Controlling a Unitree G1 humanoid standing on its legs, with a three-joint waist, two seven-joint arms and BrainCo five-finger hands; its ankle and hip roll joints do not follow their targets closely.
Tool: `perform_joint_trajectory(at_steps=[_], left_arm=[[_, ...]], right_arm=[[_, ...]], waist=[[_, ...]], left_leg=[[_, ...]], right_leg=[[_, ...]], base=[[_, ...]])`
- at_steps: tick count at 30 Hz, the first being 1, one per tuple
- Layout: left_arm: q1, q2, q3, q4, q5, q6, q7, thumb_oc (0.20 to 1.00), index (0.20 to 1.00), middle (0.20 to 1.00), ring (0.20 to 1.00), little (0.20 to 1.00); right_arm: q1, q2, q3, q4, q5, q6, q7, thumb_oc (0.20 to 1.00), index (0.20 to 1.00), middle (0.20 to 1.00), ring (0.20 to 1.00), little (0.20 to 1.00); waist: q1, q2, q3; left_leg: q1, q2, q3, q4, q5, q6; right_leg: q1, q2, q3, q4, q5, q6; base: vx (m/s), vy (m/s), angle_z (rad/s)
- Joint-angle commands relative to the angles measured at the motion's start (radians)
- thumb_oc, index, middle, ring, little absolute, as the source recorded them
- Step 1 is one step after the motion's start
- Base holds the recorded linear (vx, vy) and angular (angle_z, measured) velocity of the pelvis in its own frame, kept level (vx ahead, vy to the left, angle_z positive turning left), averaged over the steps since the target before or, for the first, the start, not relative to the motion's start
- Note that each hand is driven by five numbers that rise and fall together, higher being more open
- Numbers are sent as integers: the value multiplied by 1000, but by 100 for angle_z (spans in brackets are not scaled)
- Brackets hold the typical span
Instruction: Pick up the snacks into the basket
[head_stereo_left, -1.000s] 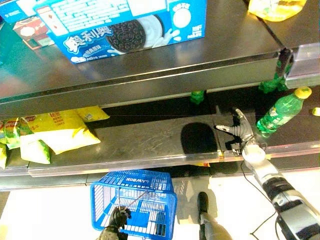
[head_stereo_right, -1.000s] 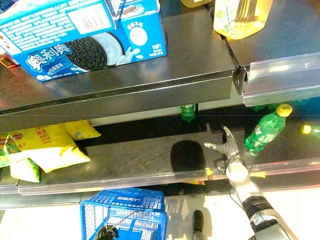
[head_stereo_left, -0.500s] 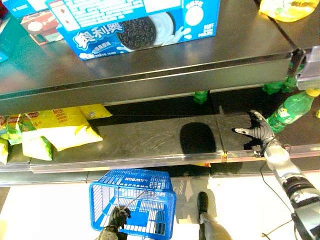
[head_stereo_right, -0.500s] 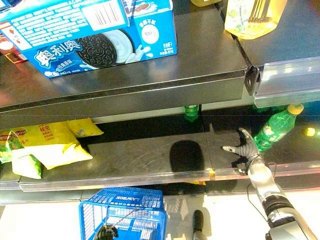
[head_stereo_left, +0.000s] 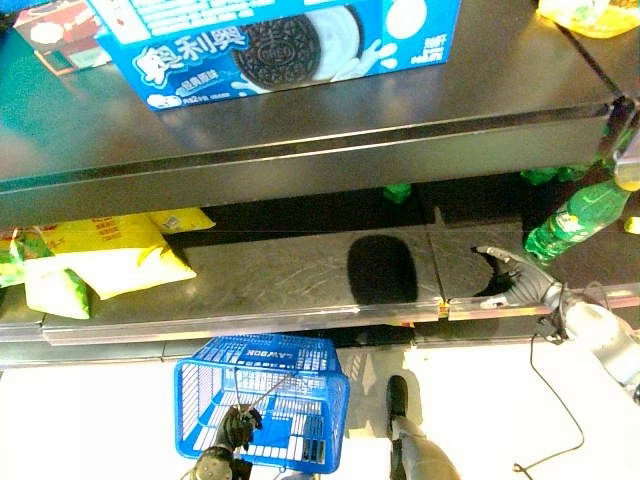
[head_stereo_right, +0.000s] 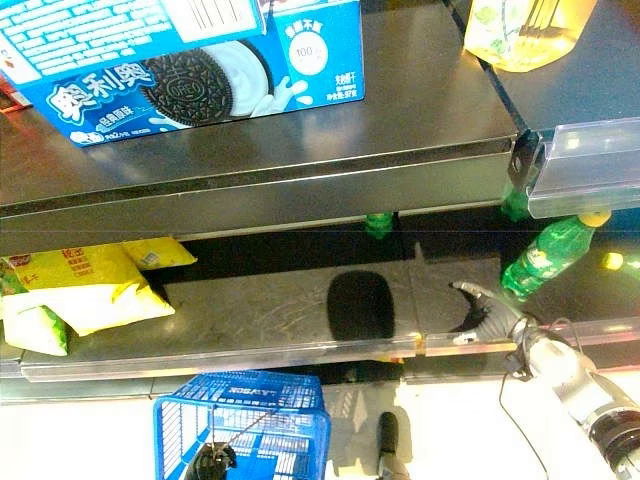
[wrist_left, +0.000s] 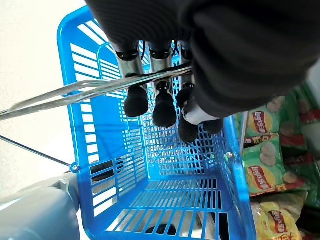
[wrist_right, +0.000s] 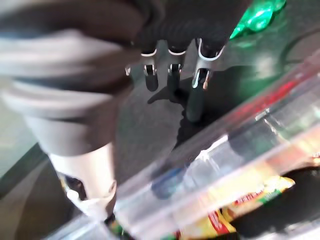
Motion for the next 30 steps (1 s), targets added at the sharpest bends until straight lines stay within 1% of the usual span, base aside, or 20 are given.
perform_joint_trajectory(at_steps=[1, 2, 3, 4, 7, 10, 12, 13, 15, 16, 17, 18, 19, 20, 21, 22, 23, 24, 26, 30], left_arm=[[65, 46, 19, -19, 19, -24, -3, 200, 200, 200, 200, 200], [66, 46, 19, -19, 23, -23, -3, 200, 200, 200, 200, 200], [63, 46, 18, -16, 27, -22, -2, 200, 200, 200, 200, 200], [63, 45, 19, -16, 27, -22, -1, 200, 200, 200, 200, 200], [58, 45, 24, -11, 29, -21, 0, 200, 200, 200, 200, 200], [58, 46, 29, -7, 35, -20, -3, 200, 200, 200, 200, 200], [63, 48, 34, -17, 36, -18, -4, 200, 200, 200, 200, 200], [66, 47, 36, -21, 35, -19, -5, 200, 200, 200, 200, 200], [72, 52, 43, -24, 31, -20, -4, 200, 200, 200, 200, 200], [71, 53, 38, -24, 31, -20, -4, 200, 200, 200, 200, 200], [74, 58, 41, -22, 26, -22, -2, 200, 200, 200, 200, 200], [74, 58, 40, -22, 26, -22, -2, 200, 200, 200, 200, 200], [85, 61, 45, -24, 16, -24, -3, 200, 200, 200, 200, 200], [84, 61, 44, -24, 16, -24, -3, 200, 200, 200, 200, 200], [95, 64, 44, -27, 11, -28, -4, 200, 200, 200, 200, 200], [95, 64, 43, -27, 11, -28, -4, 200, 200, 200, 200, 200], [104, 67, 42, -29, 6, -33, -9, 200, 200, 200, 200, 200], [111, 69, 39, -30, 6, -34, -11, 200, 200, 200, 200, 200], [116, 70, 35, -28, 2, -38, -15, 200, 200, 200, 200, 200], [125, 69, 32, -41, -7, -41, -17, 200, 200, 200, 200, 200]], right_arm=[[93, -38, 124, -149, -6, -27, 101, 1000, 1000, 1000, 1000, 1000], [89, -50, 137, -189, -4, -28, 111, 1000, 1000, 1000, 1000, 1000], [63, -81, 177, -268, -7, -39, 127, 1000, 1000, 1000, 1000, 1000], [60, -82, 180, -269, -6, -38, 127, 1000, 1000, 1000, 1000, 1000], [36, -114, 213, -381, 24, -48, 155, 1000, 1000, 1000, 1000, 1000], [45, -137, 234, -427, 57, -39, 202, 1000, 1000, 1000, 1000, 1000], [92, -152, 212, -410, 65, -30, 211, 1000, 1000, 1000, 1000, 1000], [116, -154, 196, -389, 69, -25, 208, 1000, 1000, 1000, 1000, 1000], [190, -165, 117, -342, 91, -21, 190, 1000, 1000, 1000, 1000, 1000], [202, -166, 105, -344, 90, -21, 190, 1000, 1000, 1000, 1000, 1000], [248, -178, 40, -287, 103, -16, 168, 1000, 1000, 1000, 1000, 1000], [250, -178, 38, -287, 103, -16, 168, 1000, 1000, 1000, 1000, 1000], [315, -192, -71, -204, 126, -15, 139, 1000, 1000, 1000, 1000, 1000], [318, -193, -73, -205, 126, -15, 139, 1000, 1000, 1000, 1000, 1000], [362, -197, -140, -145, 151, -8, 142, 1000, 1000, 1000, 1000, 1000], [364, -197, -142, -146, 151, -8, 142, 1000, 1000, 1000, 1000, 1000], [384, -204, -186, -43, 150, -2, 135, 1000, 1000, 1000, 1000, 1000], [385, -214, -195, -9, 146, -1, 136, 1000, 1000, 1000, 1000, 1000], [364, -210, -195, 84, 138, 6, 132, 1000, 1000, 1000, 1000, 1000], [338, -206, -206, 174, 117, 5, 114, 1000, 1000, 1000, 1000, 1000]], waist=[[-6, -29, -13], [-7, -30, -13], [-5, -33, -13], [-7, -32, -12], [-6, -35, -11], [-9, -36, -9], [-12, -39, -8], [-16, -40, -7], [-24, -45, -6], [-20, -44, -6], [-26, -48, -5], [-25, -48, -5], [-35, -55, -7], [-34, -55, -7], [-40, -61, -8], [-39, -60, -8], [-47, -68, -11], [-49, -71, -13], [-50, -77, -15], [-55, -83, -13]], left_leg=[[-76, -16, -2, 30, 14, 5], [-75, -15, -1, 29, 14, 5], [-74, -14, 1, 28, 15, 4], [-74, -14, 1, 28, 15, 4], [-72, -13, 1, 23, 16, 3], [-70, -12, 0, 21, 16, 3], [-71, -11, 1, 19, 17, 3], [-71, -11, 2, 19, 17, 3], [-71, -12, 4, 18, 18, 2], [-71, -12, 4, 18, 18, 2], [-69, -11, 8, 16, 18, 1], [-69, -11, 8, 16, 18, 1], [-67, -12, 13, 18, 17, 0], [-67, -12, 13, 18, 17, 0], [-66, -11, 16, 19, 15, -1], [-66, -11, 17, 19, 15, -1], [-64, -9, 23, 20, 11, -2], [-62, -9, 26, 21, 9, -3], [-61, -6, 33, 26, 6, -4], [-57, -4, 41, 29, 3, -4]], right_leg=[[9, -39, 92, 132, -169, 158], [9, -39, 93, 133, -169, 158], [8, -39, 94, 133, -169, 160], [8, -39, 94, 133, -169, 160], [7, -38, 94, 135, -169, 160], [8, -37, 95, 135, -171, 159], [9, -37, 96, 133, -171, 158], [9, -37, 96, 132, -171, 158], [8, -38, 97, 129, -167, 159], [9, -38, 97, 129, -167, 159], [8, -38, 99, 126, -163, 161], [8, -38, 99, 126, -163, 161], [6, -38, 101, 126, -160, 162], [6, -38, 101, 126, -160, 162], [6, -37, 107, 125, -158, 163], [6, -37, 107, 125, -158, 163], [4, -34, 114, 125, -154, 164], [5, -34, 116, 123, -154, 164], [4, -31, 125, 120, -149, 165], [0, -26, 135, 120, -146, 166]], base=[[0, -1, -4], [0, -3, -5], [0, -3, -3], [0, 0, 0], [0, 0, 0], [0, 0, 0], [0, 0, 0], [0, 0, 0], [0, 0, 0], [0, 0, 0], [4, 6, 4], [0, 0, 0], [0, 0, 0], [0, 0, 0], [0, 0, 0], [0, 0, 0], [10, 8, -5], [8, 4, -11], [1, -4, -18], [-6, 0, -13]])
